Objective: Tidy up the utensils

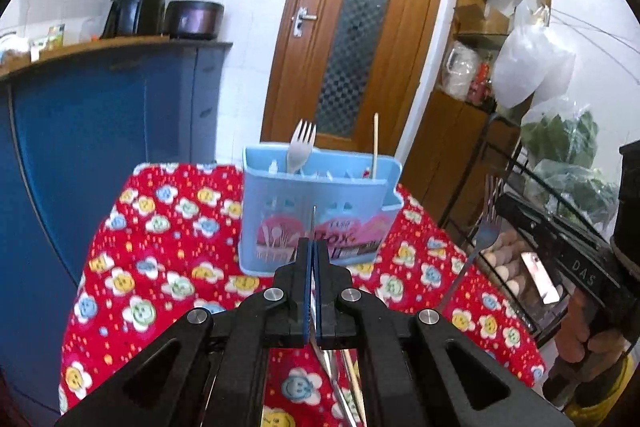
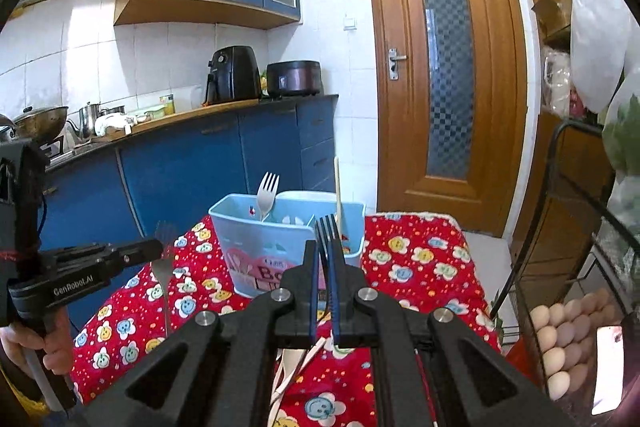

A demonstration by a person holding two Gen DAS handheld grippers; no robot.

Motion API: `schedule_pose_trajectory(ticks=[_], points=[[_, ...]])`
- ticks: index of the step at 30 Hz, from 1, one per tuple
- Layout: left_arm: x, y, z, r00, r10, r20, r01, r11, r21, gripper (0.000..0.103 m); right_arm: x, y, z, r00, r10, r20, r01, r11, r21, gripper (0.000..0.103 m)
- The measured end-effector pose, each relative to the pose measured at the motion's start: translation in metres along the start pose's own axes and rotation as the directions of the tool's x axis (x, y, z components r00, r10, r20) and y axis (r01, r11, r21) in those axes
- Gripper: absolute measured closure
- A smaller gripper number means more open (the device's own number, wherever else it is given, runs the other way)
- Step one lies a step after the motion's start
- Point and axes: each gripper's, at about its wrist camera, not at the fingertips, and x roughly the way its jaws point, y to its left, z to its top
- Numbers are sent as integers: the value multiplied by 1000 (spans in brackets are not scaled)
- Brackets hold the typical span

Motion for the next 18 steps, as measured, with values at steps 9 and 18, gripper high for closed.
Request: schedule_pose_trajectory(ticks=[9,18], points=[[-9,-6,37,995,40,94,-44,998,43,102,-2,4,22,999,-26,45,28,999,-44,98],[-9,-6,71,985,71,159,-80,995,51,102,7,3,46,995,-70,72,75,994,-83,99]])
